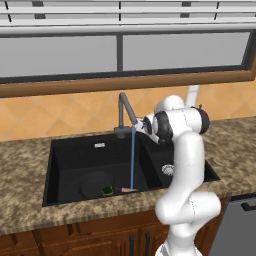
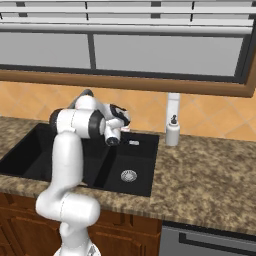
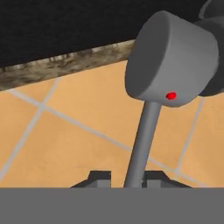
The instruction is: Pick the pan and sponge and place them into the sink. Then turn on the water.
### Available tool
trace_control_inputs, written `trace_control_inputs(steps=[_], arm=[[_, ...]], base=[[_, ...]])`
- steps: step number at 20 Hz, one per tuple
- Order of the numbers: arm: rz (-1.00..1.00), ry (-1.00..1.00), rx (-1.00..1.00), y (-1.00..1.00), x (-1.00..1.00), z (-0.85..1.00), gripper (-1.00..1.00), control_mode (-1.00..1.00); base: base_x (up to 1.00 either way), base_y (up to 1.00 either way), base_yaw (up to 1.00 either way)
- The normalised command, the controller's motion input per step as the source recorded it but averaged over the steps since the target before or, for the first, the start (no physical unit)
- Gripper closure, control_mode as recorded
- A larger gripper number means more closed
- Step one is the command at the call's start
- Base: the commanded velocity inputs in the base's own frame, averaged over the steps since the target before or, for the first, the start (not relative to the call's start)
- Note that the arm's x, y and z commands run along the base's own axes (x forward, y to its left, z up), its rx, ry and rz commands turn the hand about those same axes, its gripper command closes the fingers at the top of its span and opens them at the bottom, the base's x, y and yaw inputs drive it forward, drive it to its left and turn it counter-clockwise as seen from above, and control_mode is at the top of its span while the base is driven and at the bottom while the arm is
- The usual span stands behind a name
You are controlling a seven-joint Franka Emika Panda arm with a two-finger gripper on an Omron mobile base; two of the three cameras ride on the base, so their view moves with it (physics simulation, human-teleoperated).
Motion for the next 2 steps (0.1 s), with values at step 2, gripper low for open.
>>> trace_control_inputs(steps=[2], arm=[[0.00, 0.00, 0.01, -0.28, 0.00, 0.00, 1.00, -1.00]], base=[[0.00, 0.00, 0.00]])
